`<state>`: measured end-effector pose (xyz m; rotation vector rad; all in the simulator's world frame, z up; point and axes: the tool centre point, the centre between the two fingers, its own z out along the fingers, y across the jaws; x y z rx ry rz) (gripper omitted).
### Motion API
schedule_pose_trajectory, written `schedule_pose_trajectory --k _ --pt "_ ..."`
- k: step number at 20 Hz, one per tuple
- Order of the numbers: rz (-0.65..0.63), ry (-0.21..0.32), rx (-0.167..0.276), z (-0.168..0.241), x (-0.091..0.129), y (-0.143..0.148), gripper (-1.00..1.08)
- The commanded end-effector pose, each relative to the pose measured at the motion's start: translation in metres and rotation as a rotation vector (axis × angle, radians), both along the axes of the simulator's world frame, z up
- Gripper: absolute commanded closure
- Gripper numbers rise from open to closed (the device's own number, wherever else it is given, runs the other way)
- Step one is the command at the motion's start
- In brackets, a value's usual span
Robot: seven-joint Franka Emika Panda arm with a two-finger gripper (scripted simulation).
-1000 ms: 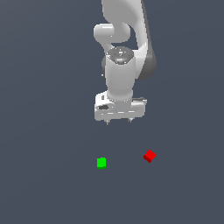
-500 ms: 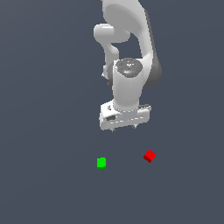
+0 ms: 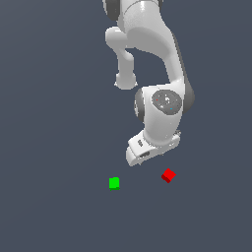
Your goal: Stack the red cube on top of the green cube.
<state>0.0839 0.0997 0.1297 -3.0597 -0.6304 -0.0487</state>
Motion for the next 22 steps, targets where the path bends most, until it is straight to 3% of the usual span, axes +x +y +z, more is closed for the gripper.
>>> schedule_pose_trajectory --k 1,12,22 --pt "0.059 0.004 -0.004 -0.01 0.009 0.014 -0.92" --pt "0.267 0.018 -0.021 -0.047 0.032 0.069 -0.92" --pt "0.339 0.023 -0.027 -0.059 0.037 0.089 -0.92"
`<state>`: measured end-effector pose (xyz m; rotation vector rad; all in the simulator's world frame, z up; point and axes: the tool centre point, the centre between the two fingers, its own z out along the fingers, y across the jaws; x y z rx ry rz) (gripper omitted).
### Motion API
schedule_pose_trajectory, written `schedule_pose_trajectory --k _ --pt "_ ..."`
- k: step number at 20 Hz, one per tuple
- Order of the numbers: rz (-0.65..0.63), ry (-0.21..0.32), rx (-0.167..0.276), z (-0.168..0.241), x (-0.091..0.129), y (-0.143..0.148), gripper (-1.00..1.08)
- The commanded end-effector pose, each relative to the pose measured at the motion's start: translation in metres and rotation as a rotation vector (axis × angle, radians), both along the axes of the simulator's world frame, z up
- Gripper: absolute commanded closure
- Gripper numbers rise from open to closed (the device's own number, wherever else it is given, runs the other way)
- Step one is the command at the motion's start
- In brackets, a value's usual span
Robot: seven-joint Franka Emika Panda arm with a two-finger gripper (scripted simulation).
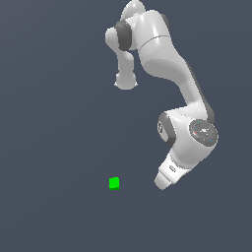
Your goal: Stack the red cube on top of the green cube.
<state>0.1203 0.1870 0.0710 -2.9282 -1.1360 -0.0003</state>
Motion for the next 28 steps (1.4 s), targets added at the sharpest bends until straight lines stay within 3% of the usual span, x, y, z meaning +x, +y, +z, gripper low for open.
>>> schedule_pose_trajectory --k 1,7,16,22,23,28 --pt "0.007 0.0 -0.001 -0.001 0.001 0.002 -0.92" --pt "0.005 0.0 0.0 -0.007 0.0 0.001 -0.92" --pt "0.009 0.0 -0.001 -0.049 -0.001 0.002 -0.92" --pt "0.009 0.0 -0.001 -0.051 0.001 0.002 -0.92" --pt "0.009 0.0 -0.001 -0.051 0.001 0.002 1.08" --pt "0.009 0.0 -0.001 -0.051 0.001 0.002 1.08"
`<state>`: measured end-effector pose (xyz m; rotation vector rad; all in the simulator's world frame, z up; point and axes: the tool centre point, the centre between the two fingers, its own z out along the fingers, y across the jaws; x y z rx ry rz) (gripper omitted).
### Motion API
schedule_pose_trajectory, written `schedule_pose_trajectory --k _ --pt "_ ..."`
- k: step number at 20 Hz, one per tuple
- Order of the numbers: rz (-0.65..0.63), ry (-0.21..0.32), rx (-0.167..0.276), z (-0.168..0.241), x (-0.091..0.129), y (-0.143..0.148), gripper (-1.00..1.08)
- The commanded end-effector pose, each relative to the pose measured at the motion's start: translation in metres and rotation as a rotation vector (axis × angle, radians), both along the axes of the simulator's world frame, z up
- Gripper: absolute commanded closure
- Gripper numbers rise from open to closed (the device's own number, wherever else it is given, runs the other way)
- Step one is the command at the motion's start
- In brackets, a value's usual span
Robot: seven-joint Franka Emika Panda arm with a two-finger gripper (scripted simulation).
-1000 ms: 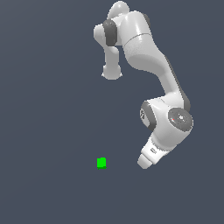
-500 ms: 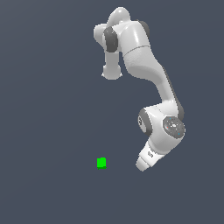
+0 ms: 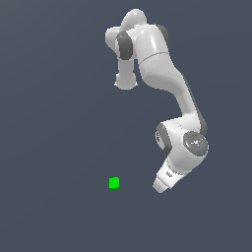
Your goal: Stack the red cube on top of the green cube.
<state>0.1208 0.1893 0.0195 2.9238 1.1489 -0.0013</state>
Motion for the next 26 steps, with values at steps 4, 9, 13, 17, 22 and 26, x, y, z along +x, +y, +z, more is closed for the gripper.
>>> schedule_pose_trajectory --k 4,9,13,17,22,26 --pt "0.0 -0.001 0.0 0.0 0.0 0.0 1.08" --pt "0.0 0.0 0.0 0.004 0.0 0.0 1.08" --pt "0.0 0.0 0.0 0.018 -0.001 -0.001 1.08" --pt "0.0 0.0 0.0 0.045 -0.001 -0.001 1.08" --pt "0.0 -0.001 0.0 0.079 -0.001 -0.001 1.08" --pt "0.0 -0.001 0.0 0.095 -0.001 0.0 1.08"
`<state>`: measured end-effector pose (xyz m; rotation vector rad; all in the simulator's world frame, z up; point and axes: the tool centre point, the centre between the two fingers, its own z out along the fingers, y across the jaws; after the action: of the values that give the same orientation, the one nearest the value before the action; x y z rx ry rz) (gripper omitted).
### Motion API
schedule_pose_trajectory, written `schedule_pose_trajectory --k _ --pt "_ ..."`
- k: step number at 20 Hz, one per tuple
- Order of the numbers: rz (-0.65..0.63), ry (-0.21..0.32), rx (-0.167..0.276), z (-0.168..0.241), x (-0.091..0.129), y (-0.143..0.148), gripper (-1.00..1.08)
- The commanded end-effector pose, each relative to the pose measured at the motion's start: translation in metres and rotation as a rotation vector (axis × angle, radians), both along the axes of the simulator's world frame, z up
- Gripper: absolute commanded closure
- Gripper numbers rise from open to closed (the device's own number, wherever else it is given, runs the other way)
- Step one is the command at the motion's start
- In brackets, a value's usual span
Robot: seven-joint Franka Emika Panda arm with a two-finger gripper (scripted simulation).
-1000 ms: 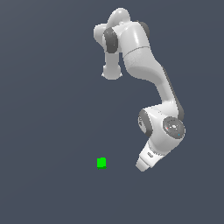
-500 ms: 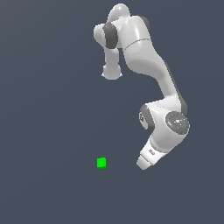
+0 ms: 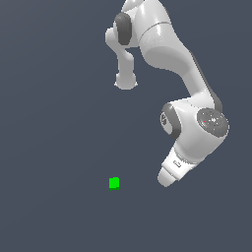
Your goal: Stack the red cube on top of the green cube.
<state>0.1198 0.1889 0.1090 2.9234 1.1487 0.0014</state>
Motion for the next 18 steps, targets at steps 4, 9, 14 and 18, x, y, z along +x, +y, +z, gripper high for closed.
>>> schedule_pose_trajectory --k 4,9,14,18 --pt "0.0 0.001 0.0 0.011 0.001 0.0 1.08" --pt "0.0 0.0 0.0 0.01 0.001 -0.002 1.08" --pt "0.0 0.0 0.0 0.005 0.004 -0.025 1.08" --pt "0.0 0.0 0.0 -0.004 0.008 -0.061 1.08"
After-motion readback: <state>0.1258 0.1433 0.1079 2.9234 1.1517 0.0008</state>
